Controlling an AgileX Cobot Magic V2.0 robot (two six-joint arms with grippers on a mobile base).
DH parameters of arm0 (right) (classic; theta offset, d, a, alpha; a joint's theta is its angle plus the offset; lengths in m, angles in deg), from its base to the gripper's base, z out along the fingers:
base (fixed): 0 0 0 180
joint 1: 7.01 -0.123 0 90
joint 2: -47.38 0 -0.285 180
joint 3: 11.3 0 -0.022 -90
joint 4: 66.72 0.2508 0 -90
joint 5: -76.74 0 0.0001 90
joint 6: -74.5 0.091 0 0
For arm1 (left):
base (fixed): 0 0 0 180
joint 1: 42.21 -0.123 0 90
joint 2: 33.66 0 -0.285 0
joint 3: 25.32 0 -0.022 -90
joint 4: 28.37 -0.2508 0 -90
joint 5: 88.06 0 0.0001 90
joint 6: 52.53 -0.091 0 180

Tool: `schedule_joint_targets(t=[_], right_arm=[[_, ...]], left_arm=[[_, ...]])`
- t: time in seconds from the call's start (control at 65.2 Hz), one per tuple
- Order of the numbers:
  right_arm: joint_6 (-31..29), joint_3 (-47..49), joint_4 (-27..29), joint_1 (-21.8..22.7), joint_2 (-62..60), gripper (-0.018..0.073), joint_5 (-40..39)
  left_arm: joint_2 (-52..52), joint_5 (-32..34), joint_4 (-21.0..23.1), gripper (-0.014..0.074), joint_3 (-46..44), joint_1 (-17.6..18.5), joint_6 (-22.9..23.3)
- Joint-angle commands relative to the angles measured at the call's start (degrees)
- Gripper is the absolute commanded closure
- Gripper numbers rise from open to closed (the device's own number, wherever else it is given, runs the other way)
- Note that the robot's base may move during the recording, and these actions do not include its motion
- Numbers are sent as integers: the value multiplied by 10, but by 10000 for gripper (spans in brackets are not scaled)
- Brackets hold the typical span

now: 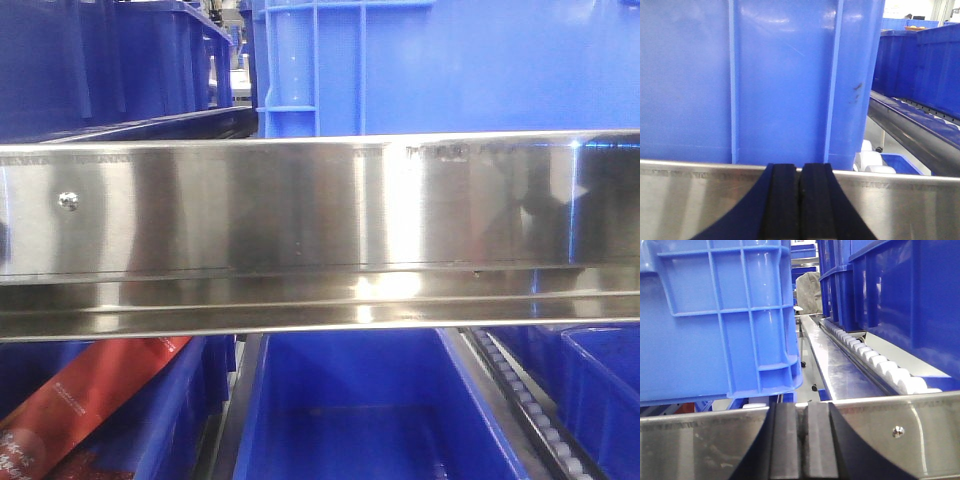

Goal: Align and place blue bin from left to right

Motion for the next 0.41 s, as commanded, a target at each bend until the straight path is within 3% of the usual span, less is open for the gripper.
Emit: schedule_joint_targets(t=[0.0, 0.399], right_arm=[[-4, 0, -3, 2, -3, 721, -8], [-4, 0, -2, 2, -3, 721, -8]], left_arm=[[-3, 8, 2, 708, -1, 4, 1], [-3, 8, 2, 708, -1, 4, 1]])
